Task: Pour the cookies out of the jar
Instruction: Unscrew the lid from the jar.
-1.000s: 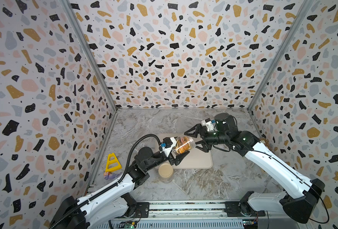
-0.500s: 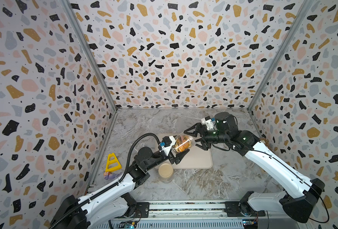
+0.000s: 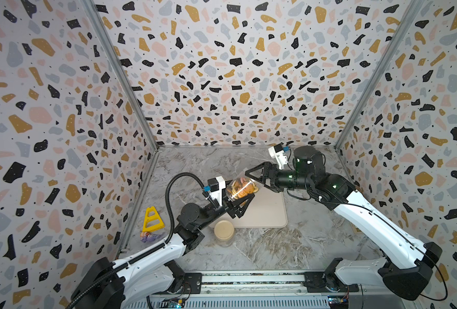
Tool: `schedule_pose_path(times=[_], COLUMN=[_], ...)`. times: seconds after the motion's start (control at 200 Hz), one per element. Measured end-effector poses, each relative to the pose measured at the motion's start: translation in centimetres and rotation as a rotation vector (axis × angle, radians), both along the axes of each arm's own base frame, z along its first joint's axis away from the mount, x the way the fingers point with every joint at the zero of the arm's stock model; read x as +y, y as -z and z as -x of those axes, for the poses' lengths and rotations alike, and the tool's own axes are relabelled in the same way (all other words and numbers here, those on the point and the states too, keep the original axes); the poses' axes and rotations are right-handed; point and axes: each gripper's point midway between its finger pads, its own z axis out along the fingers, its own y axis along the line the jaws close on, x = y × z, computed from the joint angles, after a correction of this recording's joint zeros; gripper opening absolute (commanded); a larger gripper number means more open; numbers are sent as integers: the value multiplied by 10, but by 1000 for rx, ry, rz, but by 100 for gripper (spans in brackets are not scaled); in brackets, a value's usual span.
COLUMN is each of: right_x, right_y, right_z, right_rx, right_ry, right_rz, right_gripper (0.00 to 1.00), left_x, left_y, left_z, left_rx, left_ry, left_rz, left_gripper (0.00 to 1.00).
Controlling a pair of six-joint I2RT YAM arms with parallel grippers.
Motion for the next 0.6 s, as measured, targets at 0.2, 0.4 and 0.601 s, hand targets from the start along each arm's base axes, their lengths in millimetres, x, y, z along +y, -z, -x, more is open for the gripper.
schedule_pose_path(times=[0.2,0.4,0.601], right_x=[7,12,15], right_y=[-23,-38,-49], right_z=[7,12,18], right_rx=[-153,-271,-384], right_ry=[-64,-122,-179], right_rz=[-25,-52,-72], right_gripper=[85,85,86], left_x=[7,12,15], left_y=[-20,-33,-41], left_z=[8,14,20], left_rx=[20,44,66], left_ry=[50,94,144], left_rz=[117,199,251], left_gripper=[0,0,0])
